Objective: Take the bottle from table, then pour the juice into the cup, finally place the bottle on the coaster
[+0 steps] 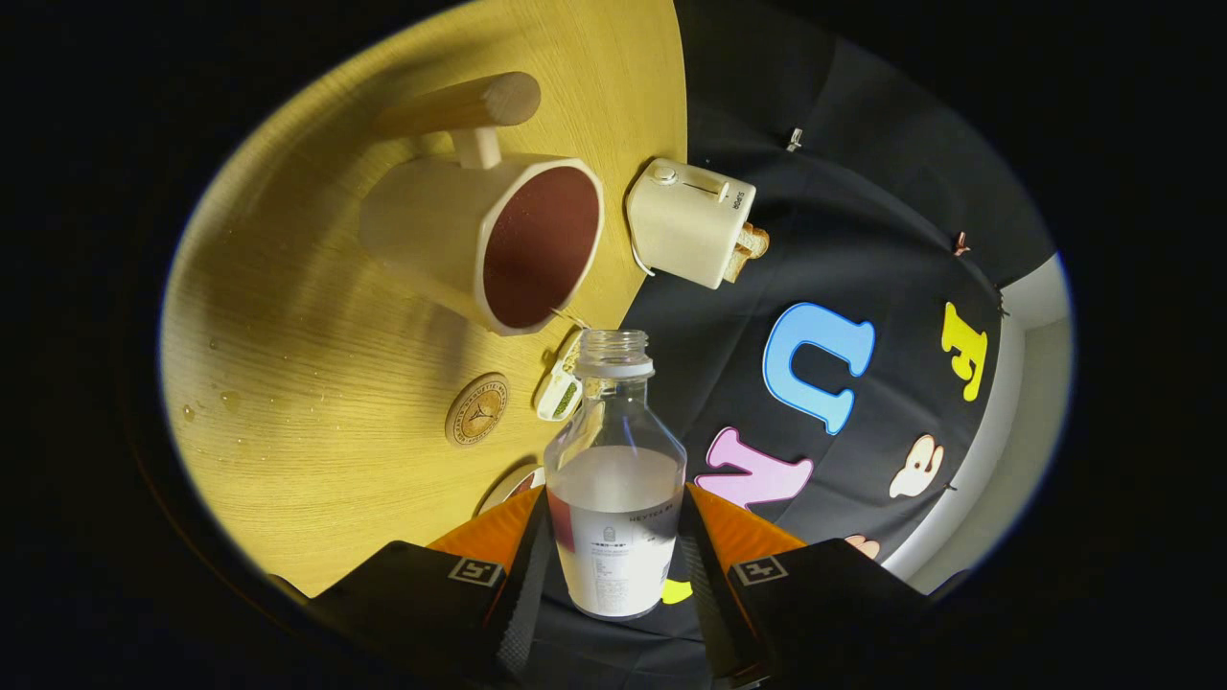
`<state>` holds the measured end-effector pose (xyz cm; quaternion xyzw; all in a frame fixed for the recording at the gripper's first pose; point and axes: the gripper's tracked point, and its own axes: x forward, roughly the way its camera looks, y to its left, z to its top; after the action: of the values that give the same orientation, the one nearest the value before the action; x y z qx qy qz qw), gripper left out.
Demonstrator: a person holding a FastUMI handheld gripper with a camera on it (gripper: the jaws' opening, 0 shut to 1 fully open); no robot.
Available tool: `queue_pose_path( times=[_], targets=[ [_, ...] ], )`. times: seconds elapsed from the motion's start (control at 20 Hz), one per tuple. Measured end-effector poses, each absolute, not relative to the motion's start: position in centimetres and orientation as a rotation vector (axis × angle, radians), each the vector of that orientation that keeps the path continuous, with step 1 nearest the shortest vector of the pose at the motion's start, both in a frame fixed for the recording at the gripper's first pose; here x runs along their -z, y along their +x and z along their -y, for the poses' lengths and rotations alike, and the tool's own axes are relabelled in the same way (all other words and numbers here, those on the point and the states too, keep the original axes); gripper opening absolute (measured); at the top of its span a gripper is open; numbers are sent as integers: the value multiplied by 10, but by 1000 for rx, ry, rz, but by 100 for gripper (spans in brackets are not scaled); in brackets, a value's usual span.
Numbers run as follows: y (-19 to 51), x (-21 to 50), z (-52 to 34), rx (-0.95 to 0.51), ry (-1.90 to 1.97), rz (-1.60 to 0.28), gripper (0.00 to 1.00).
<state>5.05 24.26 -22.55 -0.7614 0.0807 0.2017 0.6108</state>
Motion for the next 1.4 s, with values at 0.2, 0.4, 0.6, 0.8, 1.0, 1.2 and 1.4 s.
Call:
queue_pose_path(
  times=[0.2,0.4,0.6,0.8,1.0,1.2,1.4],
  targets=[
    [49,227,-244,-469,-1764,-184,71],
    [49,229,-245,-480,-1779,-178,72],
    [51,229,-246,-481,-1785,-173,72],
    [52,226,-250,-487,-1799,-154,71],
    [56,225,-251,-488,-1814,-142,72],
    [58,224,-253,-492,-1830,-126,71],
    [59,224,-257,-501,-1846,-103,71]
  ],
)
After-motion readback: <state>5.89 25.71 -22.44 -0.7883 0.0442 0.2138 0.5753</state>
